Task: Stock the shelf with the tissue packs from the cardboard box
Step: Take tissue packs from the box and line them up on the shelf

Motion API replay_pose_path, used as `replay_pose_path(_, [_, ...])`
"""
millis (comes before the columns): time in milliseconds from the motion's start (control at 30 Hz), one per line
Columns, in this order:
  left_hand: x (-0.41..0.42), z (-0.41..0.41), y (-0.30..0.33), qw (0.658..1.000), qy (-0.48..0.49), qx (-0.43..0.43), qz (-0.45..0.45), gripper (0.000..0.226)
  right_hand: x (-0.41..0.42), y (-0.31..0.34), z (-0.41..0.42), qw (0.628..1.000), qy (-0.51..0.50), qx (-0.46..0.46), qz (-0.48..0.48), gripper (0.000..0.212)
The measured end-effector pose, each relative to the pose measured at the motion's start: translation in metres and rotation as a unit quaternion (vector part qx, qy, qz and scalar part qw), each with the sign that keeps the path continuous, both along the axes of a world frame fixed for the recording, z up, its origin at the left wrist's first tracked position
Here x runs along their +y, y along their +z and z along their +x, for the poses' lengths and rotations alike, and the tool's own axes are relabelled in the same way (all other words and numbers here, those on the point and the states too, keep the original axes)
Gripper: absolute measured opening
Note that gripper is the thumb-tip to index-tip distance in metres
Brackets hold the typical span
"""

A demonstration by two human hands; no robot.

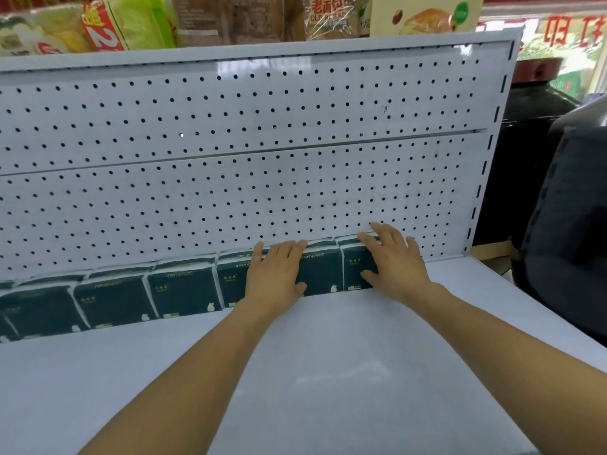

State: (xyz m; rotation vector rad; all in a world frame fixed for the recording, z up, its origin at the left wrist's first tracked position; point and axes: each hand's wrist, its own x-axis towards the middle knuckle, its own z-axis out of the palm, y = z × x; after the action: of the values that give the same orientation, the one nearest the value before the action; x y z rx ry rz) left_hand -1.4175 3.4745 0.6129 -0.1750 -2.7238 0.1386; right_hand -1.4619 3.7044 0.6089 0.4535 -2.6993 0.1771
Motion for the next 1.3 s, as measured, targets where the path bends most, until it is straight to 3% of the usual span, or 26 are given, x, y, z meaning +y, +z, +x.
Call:
replay_pose_path(233, [-0.001,0.091,0.036,0.988,-0.012,0.067,0.138,0.073,-0.017,0.029,0.089,0.990,0.067,0.100,-0.079,0.060])
replay_pose_path(400, [-0.018,0.186,0.017,0.986,0.025,0.084,0.144,0.075,-0.035,0.012,0.161,0.968,0.137,0.176,-0.111,0.060])
replay_pose_path(767, [-0.115,0.384,-0.051,0.978,0.137,0.122,0.096,0.070,-0.161,-0.041,0.311,0.940,0.300,0.121,-0.107,0.057])
replay_pose_path(1300, [-0.351,0.718,-0.134,0.935,0.331,-0.023,0.122,0.073,-0.429,-0.134,0.585,0.907,0.414,-0.026,-0.077,0.060])
